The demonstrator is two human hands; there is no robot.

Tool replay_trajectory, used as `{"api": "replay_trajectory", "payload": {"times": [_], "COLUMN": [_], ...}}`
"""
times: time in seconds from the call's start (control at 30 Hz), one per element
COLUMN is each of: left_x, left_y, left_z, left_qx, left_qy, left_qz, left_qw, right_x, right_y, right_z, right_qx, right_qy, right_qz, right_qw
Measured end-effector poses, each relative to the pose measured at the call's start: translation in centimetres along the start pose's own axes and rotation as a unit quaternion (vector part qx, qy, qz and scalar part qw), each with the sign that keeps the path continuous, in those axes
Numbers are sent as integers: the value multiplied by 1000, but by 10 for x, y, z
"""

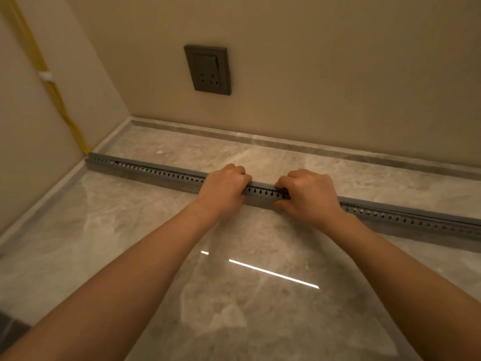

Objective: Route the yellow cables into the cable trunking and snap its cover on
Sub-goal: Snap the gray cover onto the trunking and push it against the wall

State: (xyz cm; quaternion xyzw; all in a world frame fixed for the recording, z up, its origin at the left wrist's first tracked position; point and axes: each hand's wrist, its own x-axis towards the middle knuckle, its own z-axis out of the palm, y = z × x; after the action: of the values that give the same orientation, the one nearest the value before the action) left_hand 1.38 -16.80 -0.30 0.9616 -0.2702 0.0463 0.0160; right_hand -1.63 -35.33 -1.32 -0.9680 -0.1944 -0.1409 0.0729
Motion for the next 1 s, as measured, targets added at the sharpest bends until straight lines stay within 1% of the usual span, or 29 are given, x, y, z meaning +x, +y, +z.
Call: {"api": "replay_trajectory", "payload": {"times": [0.07, 0.1, 0.23, 0.4, 0.8, 1.0], "left_x": [0, 1, 2, 2, 11, 17], "left_y": [21, 30, 44, 40, 28, 31], "left_z": [2, 3, 6, 7, 17, 17], "left_qx": [-51, -59, -52, -30, -27, -31], "left_qy": [-3, -4, -8, -3, 38, 28], "left_qz": [9, 17, 27, 78, 125, 132], "left_qw": [999, 998, 998, 997, 991, 990], "right_x": [-2, -3, -12, -28, -70, -78], "right_y": [-2, -3, -3, -4, 21, 29], "right_z": [0, 0, -1, -3, -20, -28], "right_qx": [4, 3, 7, 34, -19, -42], "right_qy": [6, 12, 31, 67, 46, 21], "right_qz": [-8, -11, -9, 15, 148, 175], "right_qw": [1000, 1000, 999, 997, 988, 983]}}
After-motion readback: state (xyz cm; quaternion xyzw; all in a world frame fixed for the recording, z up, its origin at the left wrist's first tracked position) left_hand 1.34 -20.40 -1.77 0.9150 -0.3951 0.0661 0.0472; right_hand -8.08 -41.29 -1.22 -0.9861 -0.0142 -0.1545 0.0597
